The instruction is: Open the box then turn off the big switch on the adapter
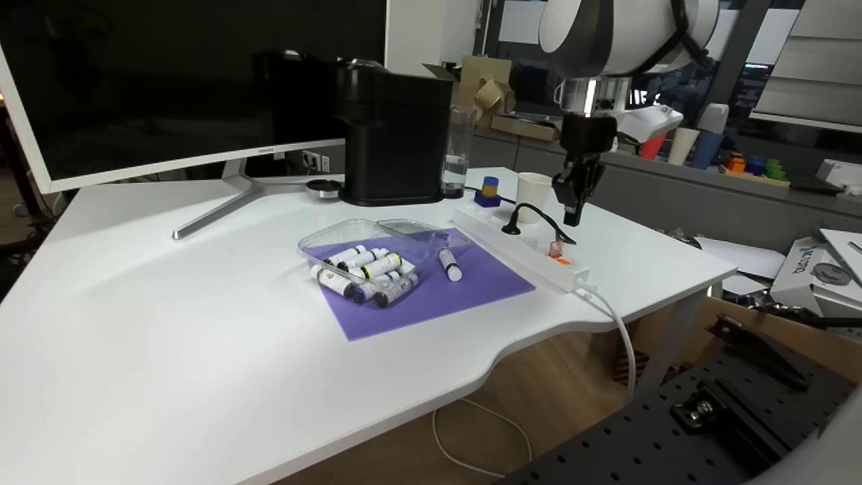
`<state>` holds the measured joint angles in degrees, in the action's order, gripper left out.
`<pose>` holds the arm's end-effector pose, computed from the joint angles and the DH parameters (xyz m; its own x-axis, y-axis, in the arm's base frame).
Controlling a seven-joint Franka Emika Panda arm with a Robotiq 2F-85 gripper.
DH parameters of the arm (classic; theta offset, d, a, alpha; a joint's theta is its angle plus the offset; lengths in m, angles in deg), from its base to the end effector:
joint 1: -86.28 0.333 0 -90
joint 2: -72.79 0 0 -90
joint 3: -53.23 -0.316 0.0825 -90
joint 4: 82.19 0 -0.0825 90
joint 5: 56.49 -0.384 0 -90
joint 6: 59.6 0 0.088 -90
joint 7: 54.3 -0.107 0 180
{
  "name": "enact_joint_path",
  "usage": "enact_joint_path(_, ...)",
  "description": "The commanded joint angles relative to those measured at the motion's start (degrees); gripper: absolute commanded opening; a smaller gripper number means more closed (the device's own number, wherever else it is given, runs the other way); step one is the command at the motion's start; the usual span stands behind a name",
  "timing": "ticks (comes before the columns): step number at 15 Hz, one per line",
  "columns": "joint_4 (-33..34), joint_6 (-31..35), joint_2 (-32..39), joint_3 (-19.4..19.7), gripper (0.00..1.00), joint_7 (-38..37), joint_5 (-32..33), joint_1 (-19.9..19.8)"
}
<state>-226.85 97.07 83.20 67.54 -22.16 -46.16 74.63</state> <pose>0.4204 -0.2009 0.2131 0.9615 0.2707 -0.0473 0.2744 -0.9550 0.1124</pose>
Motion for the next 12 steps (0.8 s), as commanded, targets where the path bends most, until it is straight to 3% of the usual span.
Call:
enact_joint_path(1,1.89,4.02,3.71,-1.52,0.0,-2.8,-0.1,-1.68)
enact_joint_path(5,1.75,7.7,6.02,-2.41,0.0,-4.62,0.07,-2.48)
enact_joint_path(12,-1.93,9.9,3.24,-2.95,0.0,-5.46,0.72,-3.01)
